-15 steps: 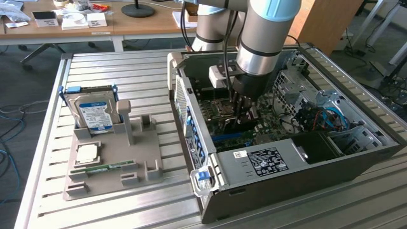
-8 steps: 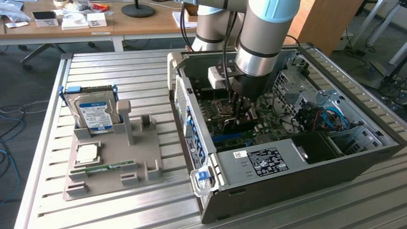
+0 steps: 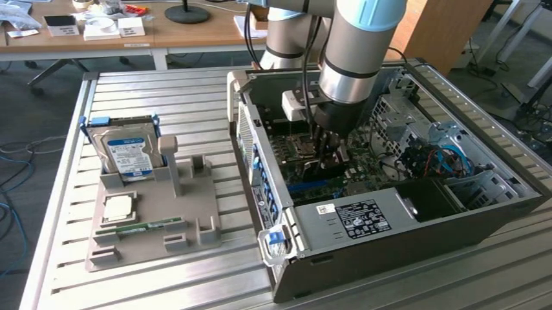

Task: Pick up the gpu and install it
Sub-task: 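Insert the gpu into the slot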

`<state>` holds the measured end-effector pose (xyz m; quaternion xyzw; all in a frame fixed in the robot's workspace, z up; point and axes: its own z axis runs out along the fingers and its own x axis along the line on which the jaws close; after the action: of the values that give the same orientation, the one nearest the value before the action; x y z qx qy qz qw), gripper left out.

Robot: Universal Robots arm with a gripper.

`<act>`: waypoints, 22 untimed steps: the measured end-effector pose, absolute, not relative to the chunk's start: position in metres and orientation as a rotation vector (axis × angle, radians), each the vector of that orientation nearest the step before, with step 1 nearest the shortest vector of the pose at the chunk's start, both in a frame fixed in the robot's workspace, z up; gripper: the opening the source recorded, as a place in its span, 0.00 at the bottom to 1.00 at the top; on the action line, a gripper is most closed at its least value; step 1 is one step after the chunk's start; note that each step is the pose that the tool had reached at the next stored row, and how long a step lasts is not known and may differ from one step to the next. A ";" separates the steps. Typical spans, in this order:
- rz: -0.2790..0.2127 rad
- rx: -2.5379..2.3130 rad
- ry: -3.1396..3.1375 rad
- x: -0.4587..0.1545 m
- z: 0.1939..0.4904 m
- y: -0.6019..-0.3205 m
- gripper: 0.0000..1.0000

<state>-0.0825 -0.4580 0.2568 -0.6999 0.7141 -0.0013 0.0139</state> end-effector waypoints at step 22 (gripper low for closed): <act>-0.004 -2.188 2.216 -0.084 0.251 -0.457 0.27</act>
<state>-0.0838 -0.4573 0.2514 -0.7024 0.7116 -0.0013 0.0137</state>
